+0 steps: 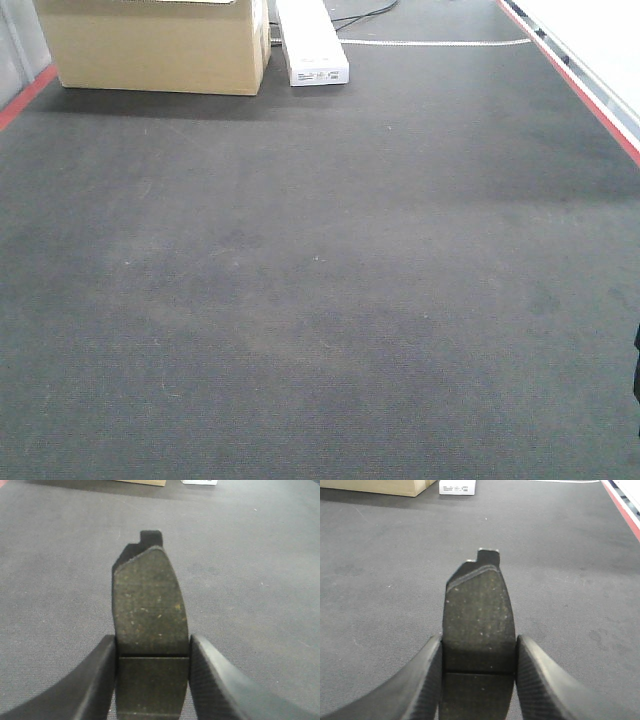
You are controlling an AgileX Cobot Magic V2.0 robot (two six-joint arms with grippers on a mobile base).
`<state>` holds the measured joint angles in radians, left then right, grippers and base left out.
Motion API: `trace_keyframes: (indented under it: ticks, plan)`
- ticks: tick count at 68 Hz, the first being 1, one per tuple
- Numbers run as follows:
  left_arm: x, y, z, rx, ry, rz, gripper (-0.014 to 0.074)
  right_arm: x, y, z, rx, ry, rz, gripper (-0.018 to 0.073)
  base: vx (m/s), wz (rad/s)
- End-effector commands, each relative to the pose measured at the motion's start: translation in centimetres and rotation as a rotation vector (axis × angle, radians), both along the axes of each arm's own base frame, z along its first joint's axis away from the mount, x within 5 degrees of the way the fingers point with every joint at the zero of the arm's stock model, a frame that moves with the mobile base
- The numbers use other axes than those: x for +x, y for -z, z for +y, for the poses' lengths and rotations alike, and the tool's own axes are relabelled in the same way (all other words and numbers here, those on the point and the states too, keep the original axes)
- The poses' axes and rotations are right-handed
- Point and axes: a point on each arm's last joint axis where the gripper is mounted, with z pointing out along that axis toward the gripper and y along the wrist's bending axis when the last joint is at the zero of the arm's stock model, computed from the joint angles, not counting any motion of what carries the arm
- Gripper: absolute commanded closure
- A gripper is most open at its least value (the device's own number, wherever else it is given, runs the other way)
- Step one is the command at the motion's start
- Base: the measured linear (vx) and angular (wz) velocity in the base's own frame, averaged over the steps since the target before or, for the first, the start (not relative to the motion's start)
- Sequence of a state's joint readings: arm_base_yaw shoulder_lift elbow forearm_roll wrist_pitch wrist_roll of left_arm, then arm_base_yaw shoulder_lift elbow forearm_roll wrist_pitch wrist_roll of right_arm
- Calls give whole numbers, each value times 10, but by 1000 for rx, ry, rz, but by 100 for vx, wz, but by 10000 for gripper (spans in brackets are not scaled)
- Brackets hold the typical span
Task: Move and align brake pads A on conveyor
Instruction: 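Drive up to the black conveyor belt and position pads above it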
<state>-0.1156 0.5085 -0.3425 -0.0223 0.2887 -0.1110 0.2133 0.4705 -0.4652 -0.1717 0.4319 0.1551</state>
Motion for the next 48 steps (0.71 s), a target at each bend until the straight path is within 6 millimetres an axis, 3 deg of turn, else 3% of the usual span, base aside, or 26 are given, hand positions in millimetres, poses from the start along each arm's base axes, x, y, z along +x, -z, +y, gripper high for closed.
trace_keyframes:
  ticks: [1,48]
  plan:
    - [3,-17,-1,-29,-3,-114,602,2,-18,1,9,-14,-126,566,0,0]
    - [3,-18,-1,-29,-3,-120,602,2,-18,1,9,-14,-126,566,0,0]
